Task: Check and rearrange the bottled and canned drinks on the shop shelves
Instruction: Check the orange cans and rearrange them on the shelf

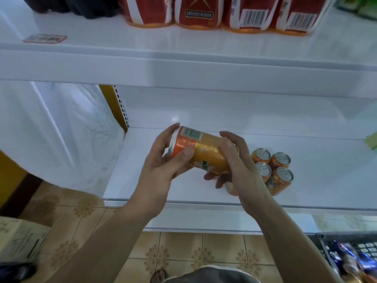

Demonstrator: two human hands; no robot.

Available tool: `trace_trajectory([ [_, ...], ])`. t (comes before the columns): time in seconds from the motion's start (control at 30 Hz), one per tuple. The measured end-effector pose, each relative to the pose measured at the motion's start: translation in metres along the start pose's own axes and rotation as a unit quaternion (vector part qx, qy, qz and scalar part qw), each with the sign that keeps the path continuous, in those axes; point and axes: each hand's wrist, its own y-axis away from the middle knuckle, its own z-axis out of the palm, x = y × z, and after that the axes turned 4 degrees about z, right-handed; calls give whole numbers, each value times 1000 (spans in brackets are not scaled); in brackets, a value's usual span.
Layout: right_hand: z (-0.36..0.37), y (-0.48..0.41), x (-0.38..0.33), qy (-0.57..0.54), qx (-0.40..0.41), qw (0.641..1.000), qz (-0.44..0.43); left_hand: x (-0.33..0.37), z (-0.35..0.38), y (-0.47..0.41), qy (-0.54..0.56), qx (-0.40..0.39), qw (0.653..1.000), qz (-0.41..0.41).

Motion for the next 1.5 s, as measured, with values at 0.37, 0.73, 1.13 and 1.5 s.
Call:
trace_trajectory([
  [0.37, 0, 0, -1, -13, 37, 998, 54, 8, 11, 1, -5, -9, 1000, -18],
  [0.73, -4, 0, 3, -51, 36, 997, 49, 5, 8, -2, -8, -3, 998, -63],
  [1.13, -9, -16, 26, -282, -45, 906, 311, -5, 6, 2, -111, -81, 986, 90],
  [1.5, -9, -22, 38, -295, -84, 897, 319, -8, 3, 1, -128, -73, 984, 101],
])
